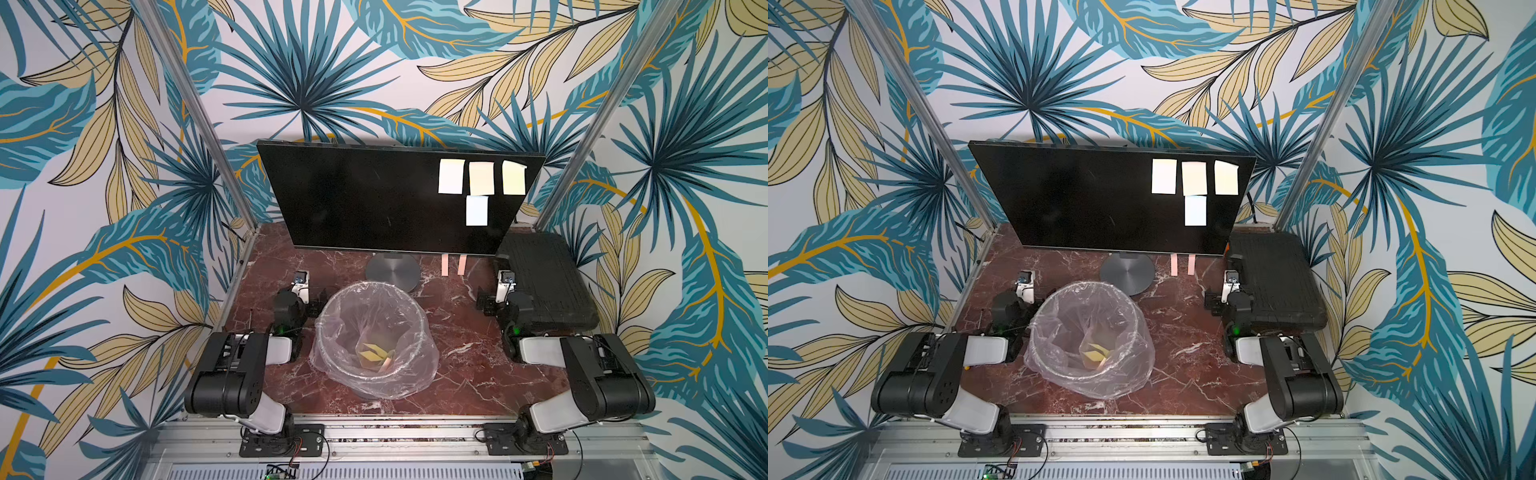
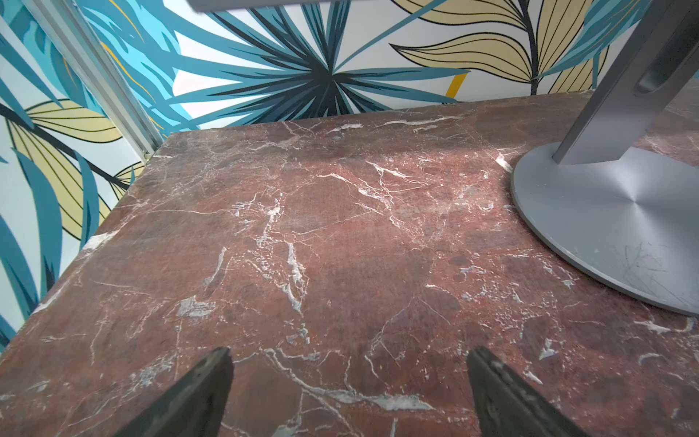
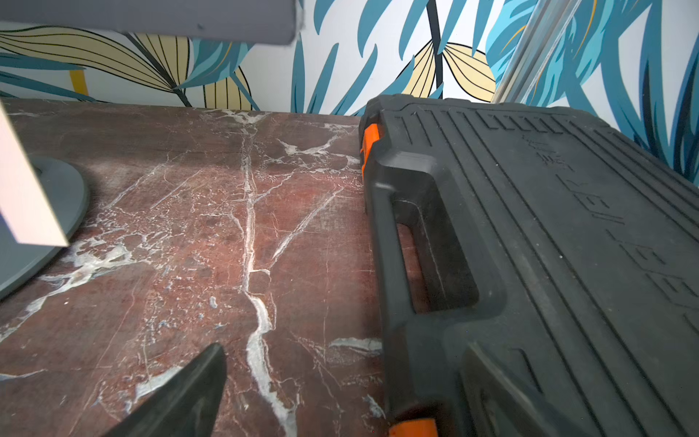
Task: Remove the sticky note from the monitor
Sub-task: Tear off the sticky note from the monitor.
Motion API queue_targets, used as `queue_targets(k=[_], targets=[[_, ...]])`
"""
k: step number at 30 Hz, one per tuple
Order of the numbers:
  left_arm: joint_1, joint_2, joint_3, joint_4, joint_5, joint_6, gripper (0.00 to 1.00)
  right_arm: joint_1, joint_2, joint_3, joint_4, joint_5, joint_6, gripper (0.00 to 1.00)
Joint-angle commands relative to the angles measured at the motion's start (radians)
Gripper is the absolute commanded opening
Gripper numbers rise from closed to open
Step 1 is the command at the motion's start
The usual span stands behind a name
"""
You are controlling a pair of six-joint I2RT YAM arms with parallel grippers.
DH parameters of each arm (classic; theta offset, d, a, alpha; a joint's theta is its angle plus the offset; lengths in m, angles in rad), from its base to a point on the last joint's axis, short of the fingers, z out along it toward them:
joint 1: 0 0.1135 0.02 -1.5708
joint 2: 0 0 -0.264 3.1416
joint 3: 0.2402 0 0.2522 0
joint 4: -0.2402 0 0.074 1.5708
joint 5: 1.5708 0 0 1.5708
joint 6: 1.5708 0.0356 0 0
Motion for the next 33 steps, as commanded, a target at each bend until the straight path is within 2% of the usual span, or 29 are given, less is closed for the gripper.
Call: queue_targets(k=[1, 22, 23, 24, 26, 27, 30, 33], targets=[[-0.005, -0.017, 0.026, -0.001, -0.002, 0.009, 1.0, -0.003, -0.002, 0.008, 0.016, -0.01, 0.014, 1.0], [-0.003, -0.034, 0.034, -0.006, -0.006, 0.003, 1.0, -0.005, -0.002, 0.012, 0.013, -0.02, 0.017, 0.99], [-0.001, -0.064, 0.056, -0.056, -0.015, -0.001, 1.0, -0.008, -0.002, 0.012, 0.01, -0.022, 0.018, 0.99], [0.003, -0.098, 0.105, -0.181, -0.016, 0.002, 1.0, -0.008, -0.005, 0.011, 0.013, -0.004, 0.017, 0.99], [0.012, -0.174, 0.241, -0.526, -0.016, 0.025, 1.0, -0.005, -0.066, 0.017, -0.039, 0.005, 0.02, 0.99], [0.02, -0.188, 0.3, -0.636, -0.01, 0.044, 1.0, -0.004, -0.115, 0.03, -0.112, 0.009, 0.026, 0.99], [0.076, -0.206, 0.448, -0.898, 0.034, 0.072, 1.0, -0.004, -0.277, 0.138, -0.482, 0.122, 0.136, 1.0], [0.131, -0.208, 0.596, -1.16, 0.08, 0.085, 1.0, -0.003, -0.376, 0.189, -0.674, 0.164, 0.213, 1.0]])
